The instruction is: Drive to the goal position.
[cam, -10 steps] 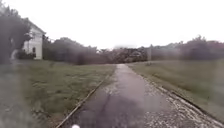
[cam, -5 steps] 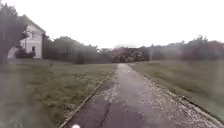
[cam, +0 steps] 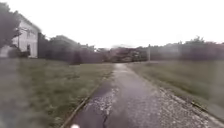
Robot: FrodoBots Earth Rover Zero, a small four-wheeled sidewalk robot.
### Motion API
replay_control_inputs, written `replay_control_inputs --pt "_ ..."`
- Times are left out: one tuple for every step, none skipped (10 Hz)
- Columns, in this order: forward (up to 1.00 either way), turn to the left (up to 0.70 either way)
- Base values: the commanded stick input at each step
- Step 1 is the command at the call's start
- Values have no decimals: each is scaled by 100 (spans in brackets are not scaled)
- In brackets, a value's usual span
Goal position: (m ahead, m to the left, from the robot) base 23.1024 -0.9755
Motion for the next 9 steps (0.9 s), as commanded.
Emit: replay_control_inputs --pt "70 0" --pt "70 0" --pt "70 0" --pt "70 0" --pt "70 0" --pt "70 0" --pt "70 0" --pt "70 -3" --pt "70 -13"
